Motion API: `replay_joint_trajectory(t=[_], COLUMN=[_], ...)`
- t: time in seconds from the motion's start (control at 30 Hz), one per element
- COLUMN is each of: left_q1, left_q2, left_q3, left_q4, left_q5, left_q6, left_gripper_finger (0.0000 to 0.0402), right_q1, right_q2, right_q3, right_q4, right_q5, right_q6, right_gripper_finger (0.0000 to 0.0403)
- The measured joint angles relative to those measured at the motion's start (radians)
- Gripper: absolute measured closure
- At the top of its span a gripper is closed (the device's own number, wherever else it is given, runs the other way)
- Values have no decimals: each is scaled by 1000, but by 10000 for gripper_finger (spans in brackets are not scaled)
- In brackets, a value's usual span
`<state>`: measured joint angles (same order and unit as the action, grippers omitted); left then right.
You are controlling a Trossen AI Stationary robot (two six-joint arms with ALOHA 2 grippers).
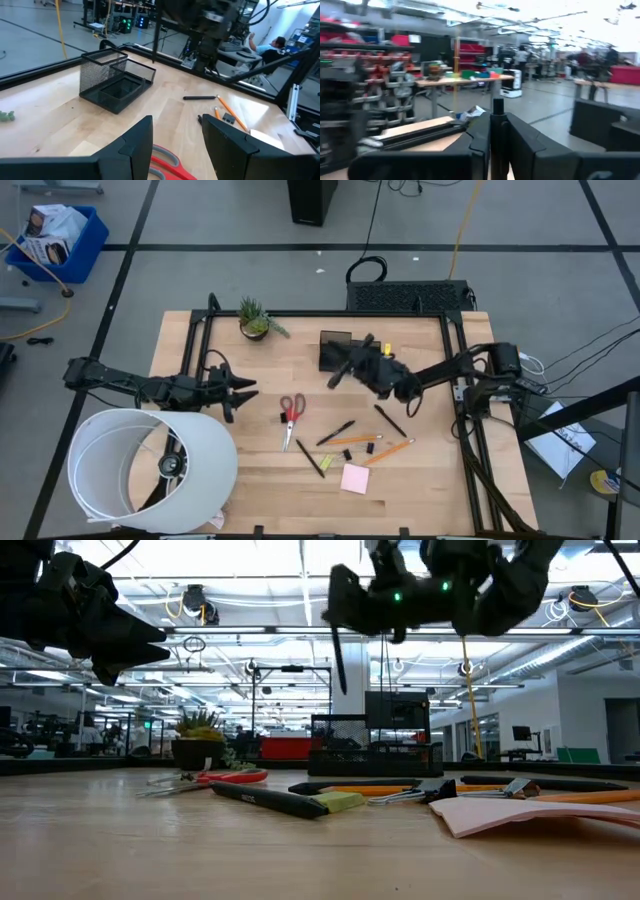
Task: Pick and place office supplies into organizer
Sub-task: Put the black pen into the desk organizer
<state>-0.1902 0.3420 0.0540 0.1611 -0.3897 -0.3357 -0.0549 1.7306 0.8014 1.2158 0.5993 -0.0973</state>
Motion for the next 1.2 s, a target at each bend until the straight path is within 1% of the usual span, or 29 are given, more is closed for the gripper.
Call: replay_joint_trajectory(t=[0.23, 0.43, 0.57, 0.7, 0.9, 1.03, 1.13, 1.2], left_q1=[0, 0, 0, 0, 0, 0, 0, 0], left_q2=[0, 0, 0, 0, 0, 0, 0, 0], left_q3=[0, 0, 0, 0, 0, 0, 0, 0], left_q4=[0, 0, 0, 0, 0, 8, 8, 8], left_q5=[-5, -5, -5, -5, -6, -22, -23, -23], left_q6=[0, 0, 0, 12, 15, 17, 16, 17], left_gripper_finger=[227, 227, 227, 227, 227, 227, 227, 227], right_q1=[-105, -174, -209, -243, -273, -274, -278, -279], right_q2=[1, 1, 1, 1, 1, 1, 1, 1], right_q3=[-5, -5, -5, -5, -5, -5, -4, -4], right_q4=[13, 29, 31, 41, -7, -48, -45, -47], right_q5=[-106, -106, -107, -161, -160, -161, -207, -214], right_q6=[18, 33, 33, 48, 89, 87, 82, 82], right_gripper_finger=[372, 361, 368, 372, 359, 366, 370, 368])
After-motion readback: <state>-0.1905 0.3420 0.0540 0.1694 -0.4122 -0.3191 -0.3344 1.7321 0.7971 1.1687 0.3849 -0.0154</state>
